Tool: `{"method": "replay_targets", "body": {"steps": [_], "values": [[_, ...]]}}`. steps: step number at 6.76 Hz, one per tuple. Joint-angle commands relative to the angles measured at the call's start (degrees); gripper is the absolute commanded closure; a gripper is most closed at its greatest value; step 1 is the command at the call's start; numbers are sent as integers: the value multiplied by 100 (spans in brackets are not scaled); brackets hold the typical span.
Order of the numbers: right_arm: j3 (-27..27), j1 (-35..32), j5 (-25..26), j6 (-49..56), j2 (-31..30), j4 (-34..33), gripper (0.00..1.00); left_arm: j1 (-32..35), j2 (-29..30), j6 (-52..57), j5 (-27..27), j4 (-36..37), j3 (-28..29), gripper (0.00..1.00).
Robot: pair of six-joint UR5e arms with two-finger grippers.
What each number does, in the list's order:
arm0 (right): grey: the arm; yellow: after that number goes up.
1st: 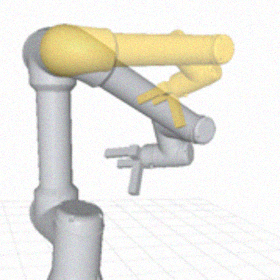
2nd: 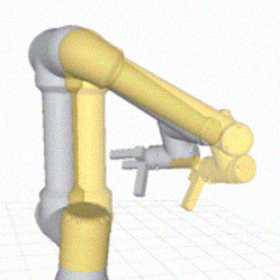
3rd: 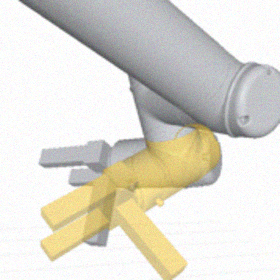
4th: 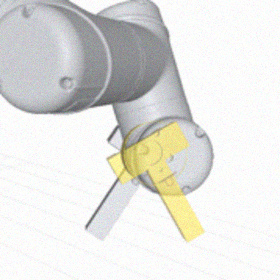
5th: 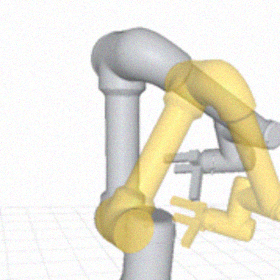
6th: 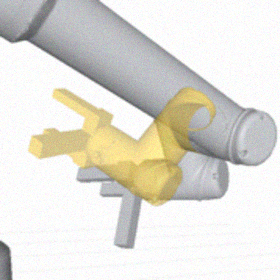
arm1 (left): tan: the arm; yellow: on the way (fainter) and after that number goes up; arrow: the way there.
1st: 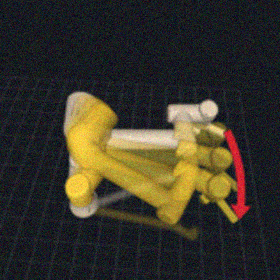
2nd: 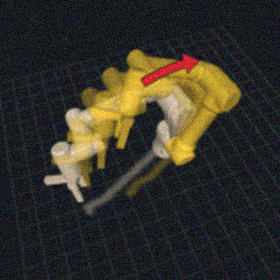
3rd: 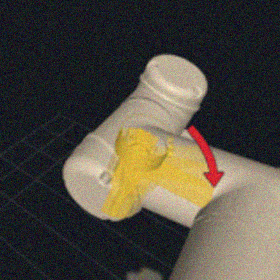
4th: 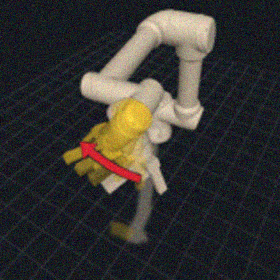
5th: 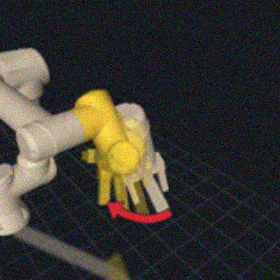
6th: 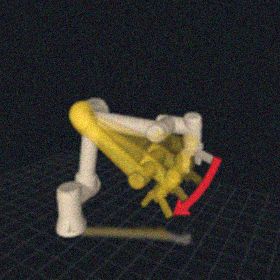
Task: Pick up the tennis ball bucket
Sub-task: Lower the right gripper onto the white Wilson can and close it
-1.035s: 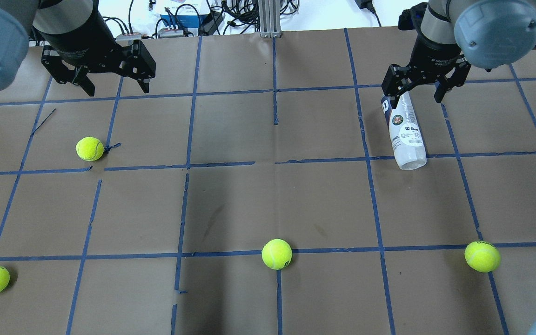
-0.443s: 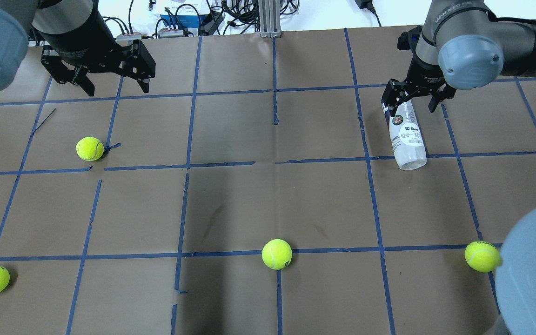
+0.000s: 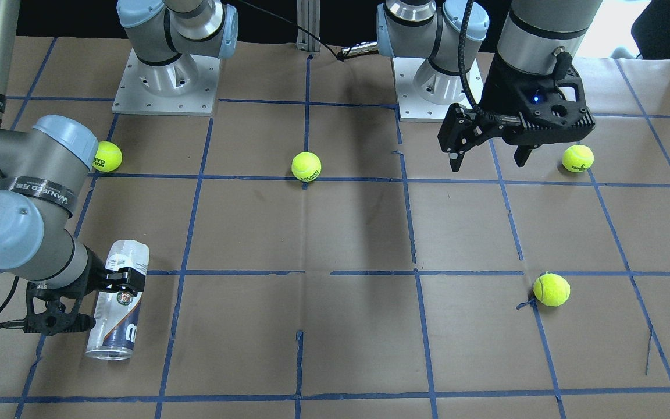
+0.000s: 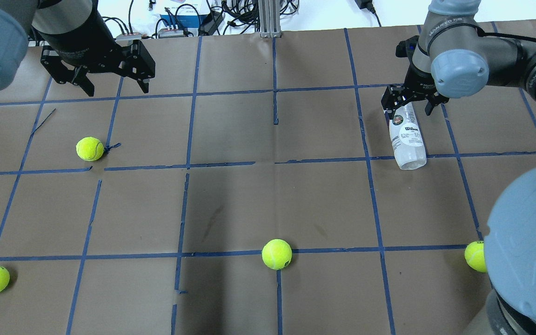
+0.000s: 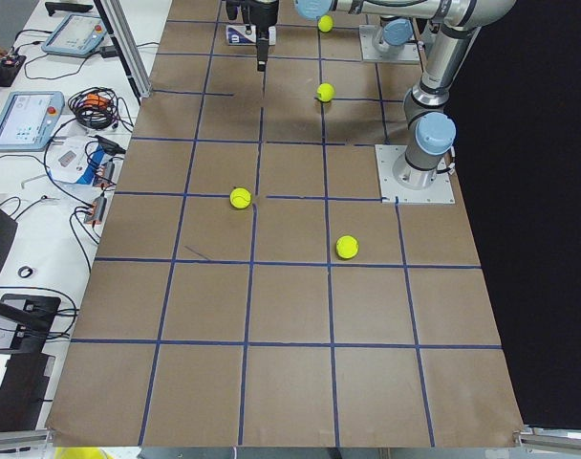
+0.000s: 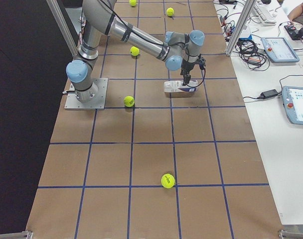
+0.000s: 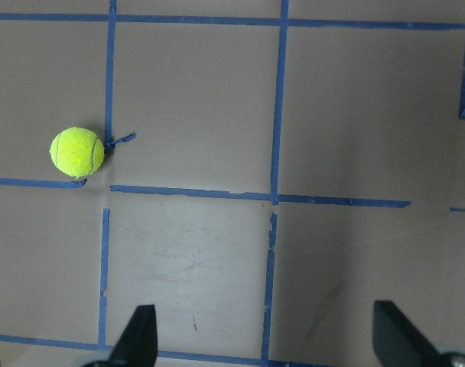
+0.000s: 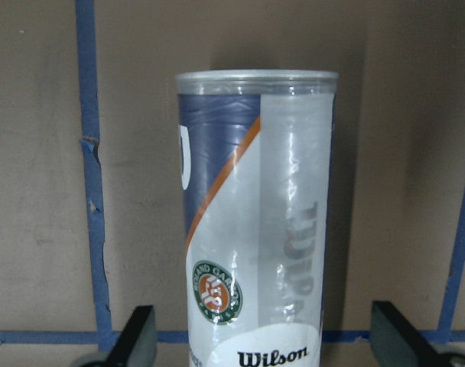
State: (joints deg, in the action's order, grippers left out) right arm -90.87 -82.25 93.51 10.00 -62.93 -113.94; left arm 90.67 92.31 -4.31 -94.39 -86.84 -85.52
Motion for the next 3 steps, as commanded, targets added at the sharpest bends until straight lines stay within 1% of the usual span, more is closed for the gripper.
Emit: {"method": "replay_targets", "body": {"steps": [1, 3], "values": [[8, 25, -25, -16, 175, -93, 0, -6, -3, 0, 0, 0, 0, 0], [-1, 25, -17, 10, 447, -356, 0, -6, -3, 0, 0, 0, 0, 0]]}}
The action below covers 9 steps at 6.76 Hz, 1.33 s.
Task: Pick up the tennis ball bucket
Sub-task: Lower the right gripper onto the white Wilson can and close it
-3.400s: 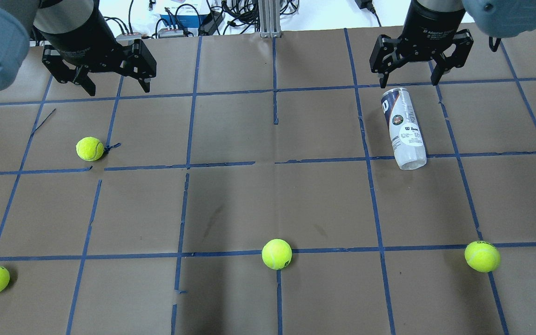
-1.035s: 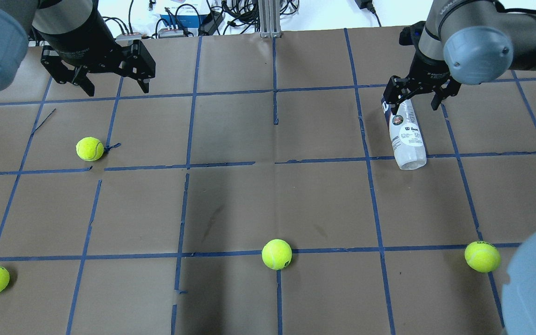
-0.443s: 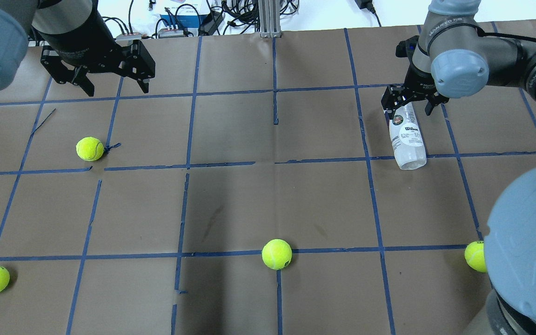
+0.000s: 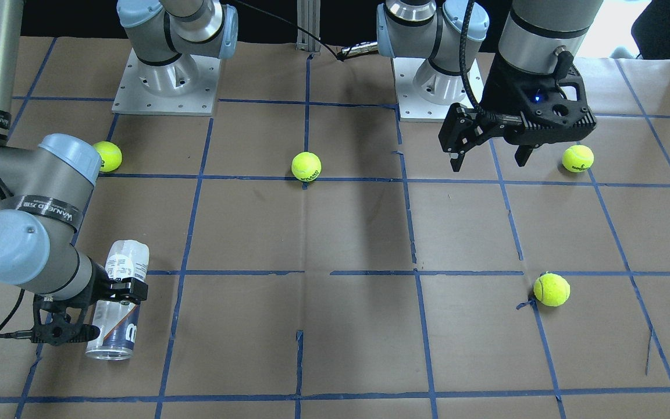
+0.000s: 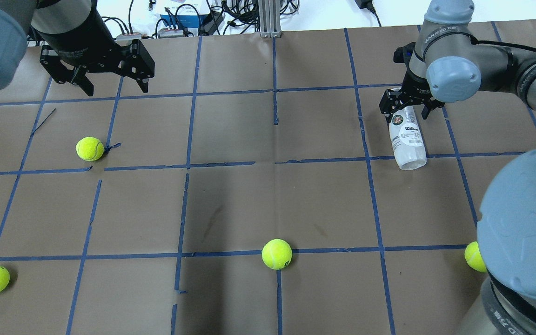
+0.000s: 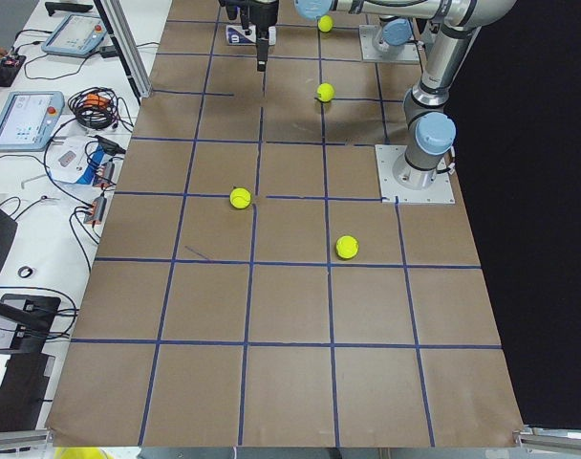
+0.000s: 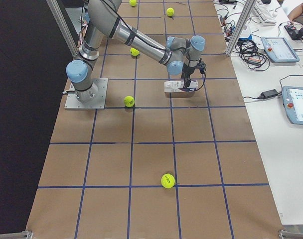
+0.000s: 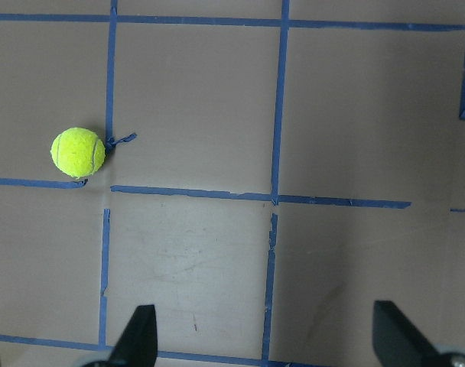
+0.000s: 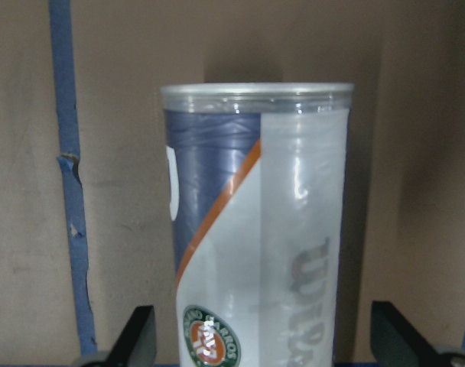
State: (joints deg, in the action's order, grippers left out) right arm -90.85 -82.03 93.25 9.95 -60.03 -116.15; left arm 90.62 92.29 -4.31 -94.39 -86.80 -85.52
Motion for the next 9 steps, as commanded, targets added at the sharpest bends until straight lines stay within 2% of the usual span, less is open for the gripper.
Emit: {"method": "replay_targets", "body": {"steps": [1, 4, 7, 9], "values": [[6, 3, 17, 16, 202, -197, 0, 0, -1, -9, 0, -4, 0, 0], [6, 3, -9, 7, 334, -267, 0, 9, 8, 0, 9, -4, 0, 0], [59, 3, -18, 24, 308, -285, 7, 0, 8, -9, 0, 5, 0, 0], [68, 3, 0, 111, 299, -285, 16, 0, -1, 0, 0, -4, 0, 0]]}}
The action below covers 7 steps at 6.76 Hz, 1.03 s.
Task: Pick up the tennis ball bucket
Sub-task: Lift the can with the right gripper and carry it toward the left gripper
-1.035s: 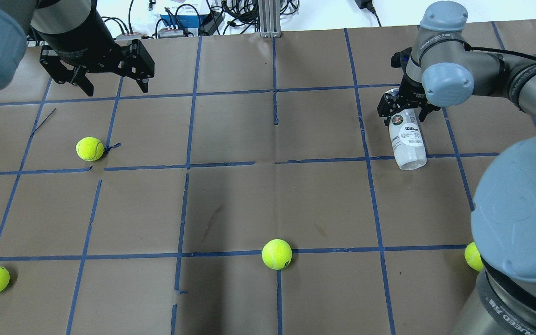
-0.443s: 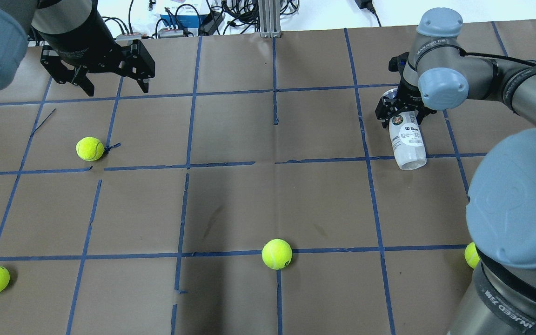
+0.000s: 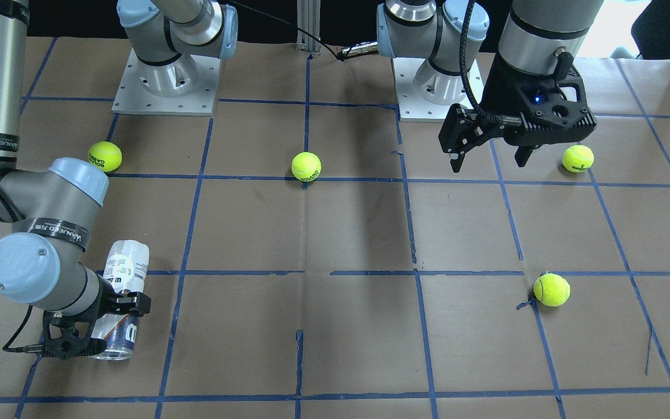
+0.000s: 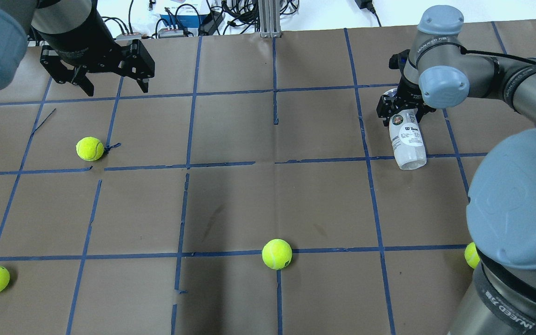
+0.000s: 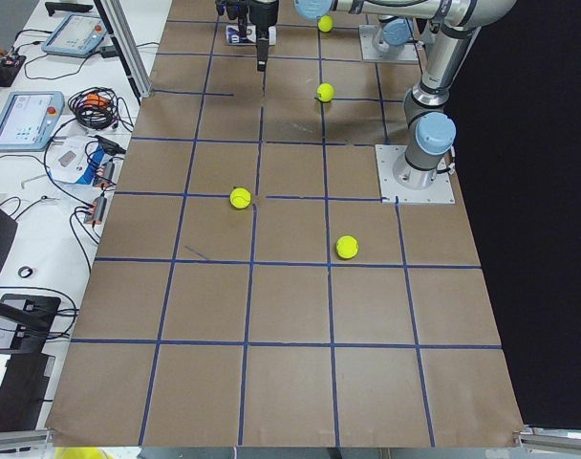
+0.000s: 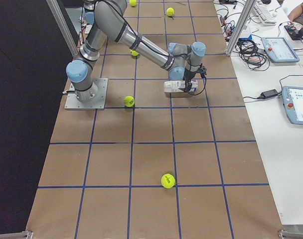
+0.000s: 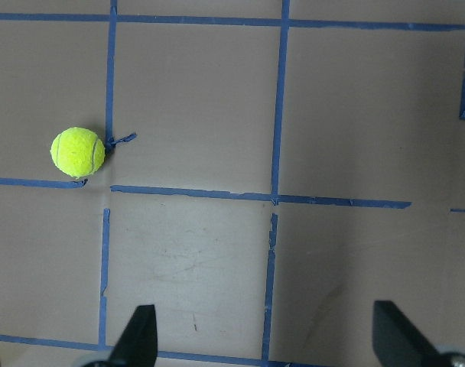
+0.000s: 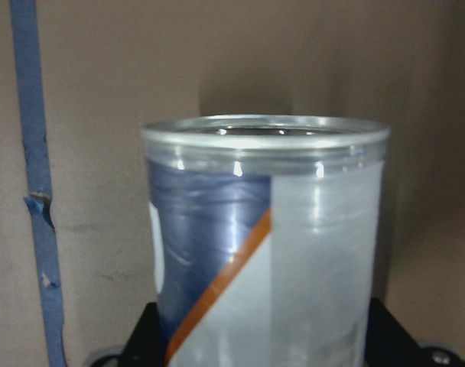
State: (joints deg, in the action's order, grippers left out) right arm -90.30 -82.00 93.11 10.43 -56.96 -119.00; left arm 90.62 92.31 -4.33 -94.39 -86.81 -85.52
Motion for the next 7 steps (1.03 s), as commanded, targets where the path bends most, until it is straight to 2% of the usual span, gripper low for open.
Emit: {"method": "replay_targets", "body": {"steps": [1, 4, 6, 7], "values": [[13, 0, 23, 65, -8, 0, 25, -9, -2, 2, 0, -3, 0, 0], [152, -70, 32, 117, -148, 227, 23, -9, -2, 2, 0, -3, 0, 0], [809, -524, 32, 957, -236, 884, 23, -9, -2, 2, 0, -3, 0, 0], [1161, -1006, 23, 1475, -280, 896, 23, -9, -2, 2, 0, -3, 0, 0]]}}
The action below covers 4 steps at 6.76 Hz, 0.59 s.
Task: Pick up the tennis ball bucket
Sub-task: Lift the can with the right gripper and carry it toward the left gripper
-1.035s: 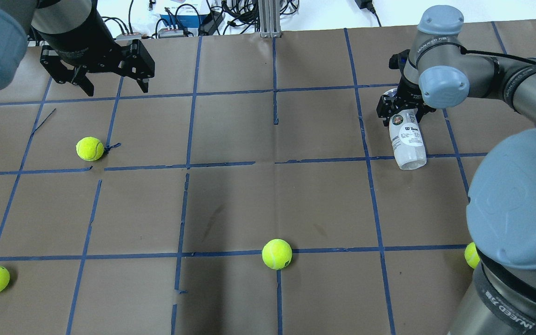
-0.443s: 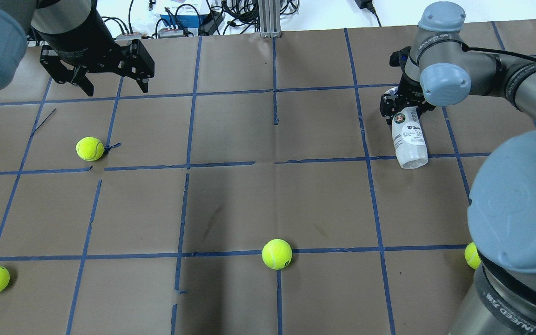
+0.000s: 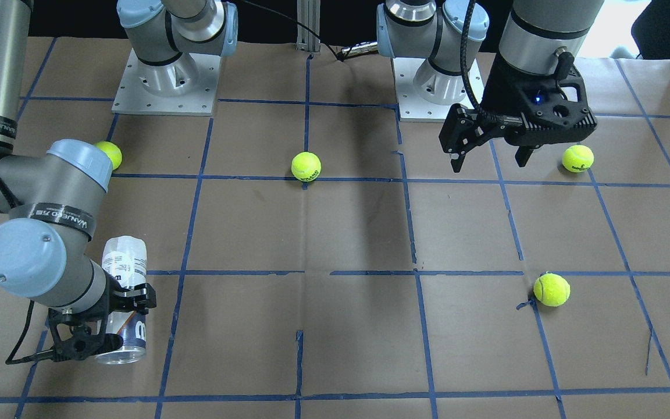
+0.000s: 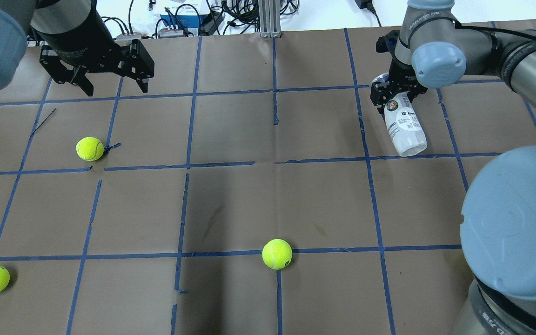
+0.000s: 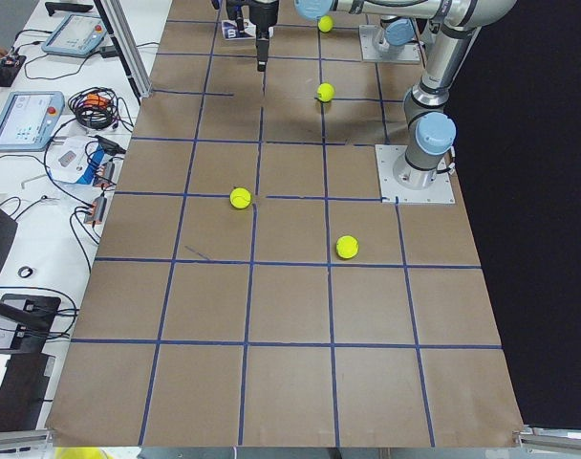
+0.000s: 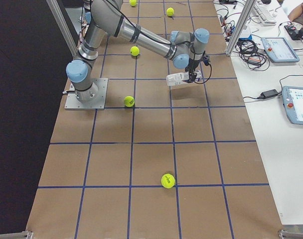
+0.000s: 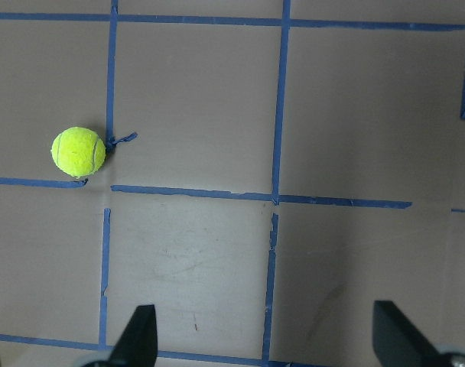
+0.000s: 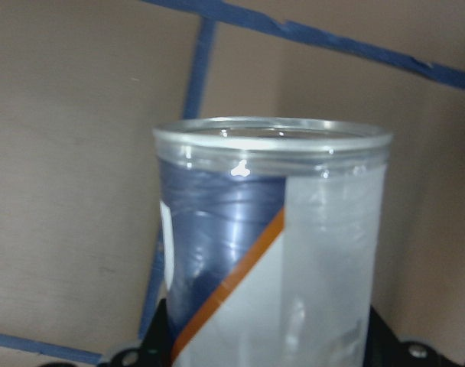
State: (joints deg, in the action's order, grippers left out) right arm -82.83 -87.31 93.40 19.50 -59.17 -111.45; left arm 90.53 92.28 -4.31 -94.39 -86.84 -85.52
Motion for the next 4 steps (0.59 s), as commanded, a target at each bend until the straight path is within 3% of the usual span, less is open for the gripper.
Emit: {"method": "replay_targets", "body": {"steps": [1, 4], "values": [[617, -950, -7, 964, -34, 54, 24, -1, 1, 0, 0, 0, 0, 0], [742, -1665, -86, 2737, 88, -464, 27, -1, 1, 0, 0, 0, 0, 0]]}}
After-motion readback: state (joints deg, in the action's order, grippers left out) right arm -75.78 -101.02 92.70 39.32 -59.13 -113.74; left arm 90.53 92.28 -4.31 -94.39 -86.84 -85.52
